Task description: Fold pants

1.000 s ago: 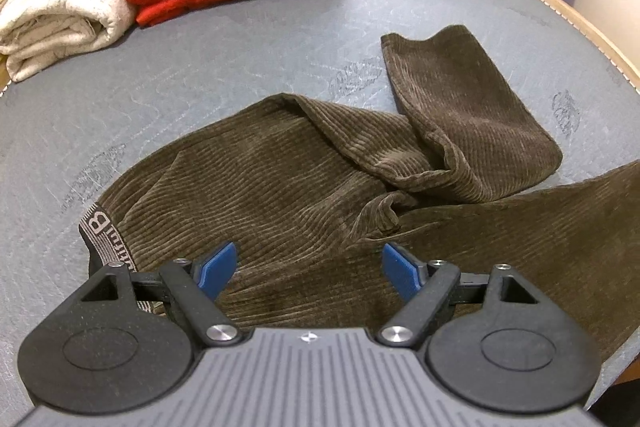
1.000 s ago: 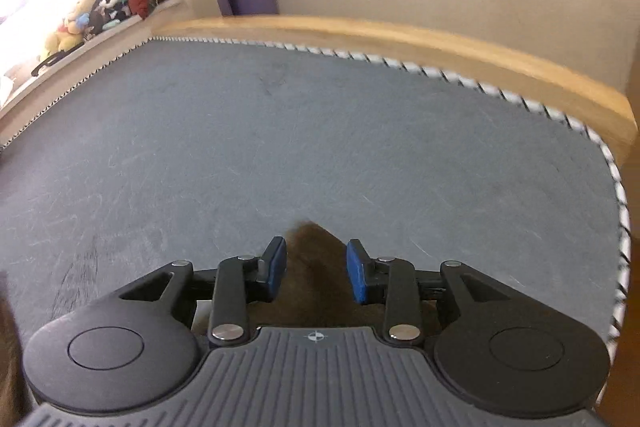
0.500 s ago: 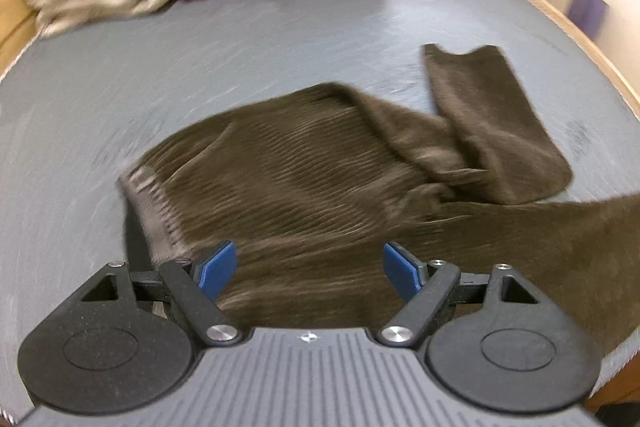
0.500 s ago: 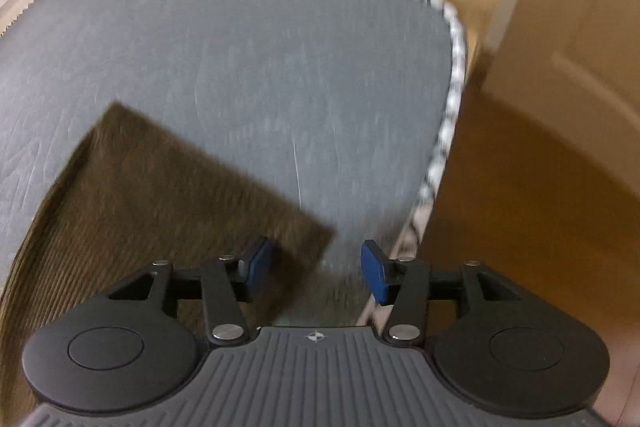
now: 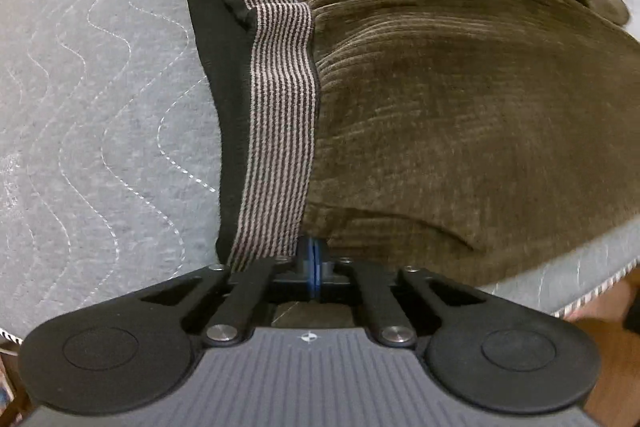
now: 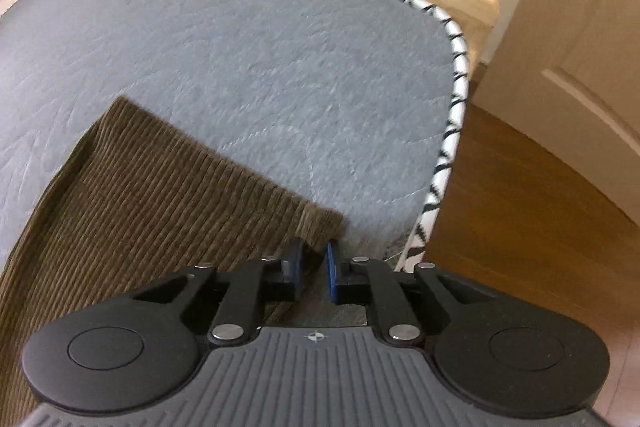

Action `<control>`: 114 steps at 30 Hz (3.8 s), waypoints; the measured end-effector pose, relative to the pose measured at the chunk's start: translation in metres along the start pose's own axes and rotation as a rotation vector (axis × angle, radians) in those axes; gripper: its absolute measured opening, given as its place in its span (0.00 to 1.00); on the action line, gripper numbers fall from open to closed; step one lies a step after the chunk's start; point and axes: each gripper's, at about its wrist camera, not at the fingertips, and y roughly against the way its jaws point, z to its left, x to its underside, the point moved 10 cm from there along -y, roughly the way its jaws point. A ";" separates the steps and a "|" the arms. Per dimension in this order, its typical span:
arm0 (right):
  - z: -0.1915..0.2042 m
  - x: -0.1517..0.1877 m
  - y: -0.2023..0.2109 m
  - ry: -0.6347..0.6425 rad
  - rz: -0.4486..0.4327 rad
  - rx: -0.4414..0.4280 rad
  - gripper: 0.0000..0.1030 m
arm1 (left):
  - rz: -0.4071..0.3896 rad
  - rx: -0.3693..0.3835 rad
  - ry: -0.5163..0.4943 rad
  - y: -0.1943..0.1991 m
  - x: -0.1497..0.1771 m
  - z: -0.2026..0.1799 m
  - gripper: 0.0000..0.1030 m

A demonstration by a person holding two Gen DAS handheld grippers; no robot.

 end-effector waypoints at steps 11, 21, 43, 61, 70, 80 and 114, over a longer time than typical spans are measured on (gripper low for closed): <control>0.095 -0.014 0.073 0.084 -0.236 -0.209 0.36 | -0.261 0.061 -0.031 0.052 -0.067 -0.055 0.39; 0.248 0.059 0.124 0.464 -0.158 -0.620 0.40 | -0.135 -0.027 -0.128 0.034 -0.061 -0.087 0.41; 0.419 0.118 0.049 0.405 0.125 -0.652 0.41 | -0.362 0.017 -0.086 0.065 -0.166 -0.180 0.59; 0.373 0.281 0.262 1.313 0.264 -1.213 0.10 | -0.409 -0.040 -0.002 0.086 -0.154 -0.111 0.63; 0.351 0.280 0.236 1.259 0.295 -1.073 0.36 | -0.412 -0.071 -0.018 0.086 -0.153 -0.112 0.69; 0.366 0.219 0.187 0.852 0.447 -1.066 0.60 | -0.421 -0.075 -0.049 0.085 -0.168 -0.120 0.72; 0.427 0.370 0.246 1.559 0.298 -1.169 0.20 | -0.430 -0.087 0.005 0.086 -0.177 -0.114 0.76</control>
